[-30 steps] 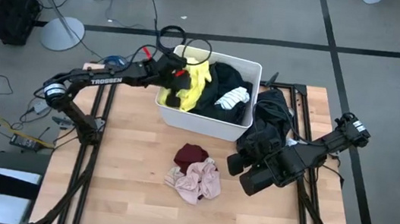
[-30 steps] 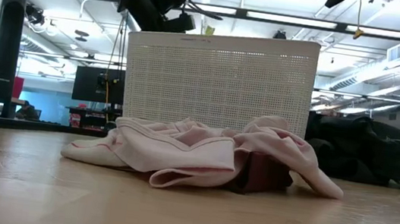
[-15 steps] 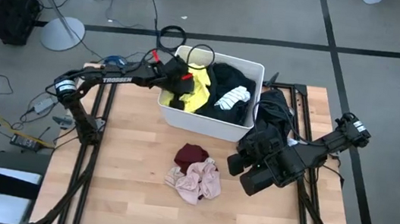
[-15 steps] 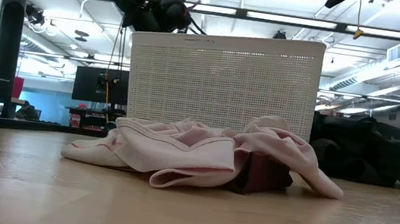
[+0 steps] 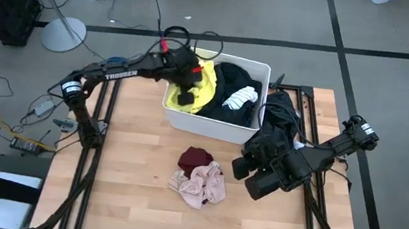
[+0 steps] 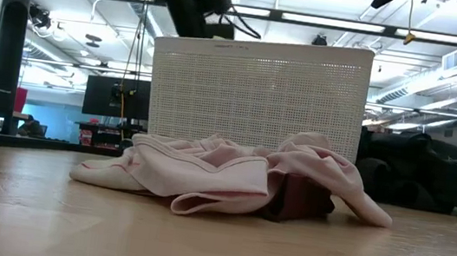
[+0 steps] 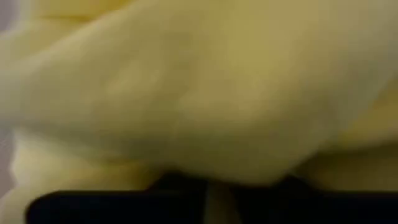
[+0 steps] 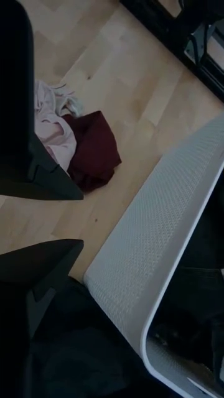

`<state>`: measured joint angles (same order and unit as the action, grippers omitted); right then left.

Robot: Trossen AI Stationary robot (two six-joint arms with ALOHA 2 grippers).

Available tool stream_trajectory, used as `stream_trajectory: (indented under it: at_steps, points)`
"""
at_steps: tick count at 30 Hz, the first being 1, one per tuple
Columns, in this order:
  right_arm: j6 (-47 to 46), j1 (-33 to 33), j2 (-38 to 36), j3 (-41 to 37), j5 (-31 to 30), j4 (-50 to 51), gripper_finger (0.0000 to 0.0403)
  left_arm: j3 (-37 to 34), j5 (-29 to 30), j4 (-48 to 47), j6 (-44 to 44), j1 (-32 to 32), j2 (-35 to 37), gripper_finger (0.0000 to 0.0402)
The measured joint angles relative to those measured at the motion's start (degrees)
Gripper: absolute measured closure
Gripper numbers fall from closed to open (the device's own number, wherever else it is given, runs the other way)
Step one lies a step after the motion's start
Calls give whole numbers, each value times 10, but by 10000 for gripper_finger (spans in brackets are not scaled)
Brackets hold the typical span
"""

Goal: Sort clothes
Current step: Put the yellow shirt into the laundry organizer, then put the pink top into the laundry organizer

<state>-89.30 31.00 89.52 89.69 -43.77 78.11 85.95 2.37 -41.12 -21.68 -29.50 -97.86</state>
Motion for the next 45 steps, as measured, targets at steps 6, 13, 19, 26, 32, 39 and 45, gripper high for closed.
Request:
stream_trajectory:
  at_steps: [6,13,19,26,32,39,45]
  points:
    - [4,0,0,0,0,0,291,93,-24,-162,24,0,4,297]
    - [5,-5,0,0,0,-15,291,144,-141,-242,38,9,43,295]
    - [5,-9,4,0,-1,-56,291,145,-162,-260,39,15,126,295]
    - [18,-10,41,0,2,-124,291,75,-165,-220,43,20,266,295]
    - [53,-11,92,0,26,-172,291,-95,-165,-119,115,27,412,295]
    - [90,-21,130,0,88,-188,291,-284,-155,5,193,26,566,295]
    - [95,-60,135,0,241,-189,287,-365,-143,39,180,26,615,295]
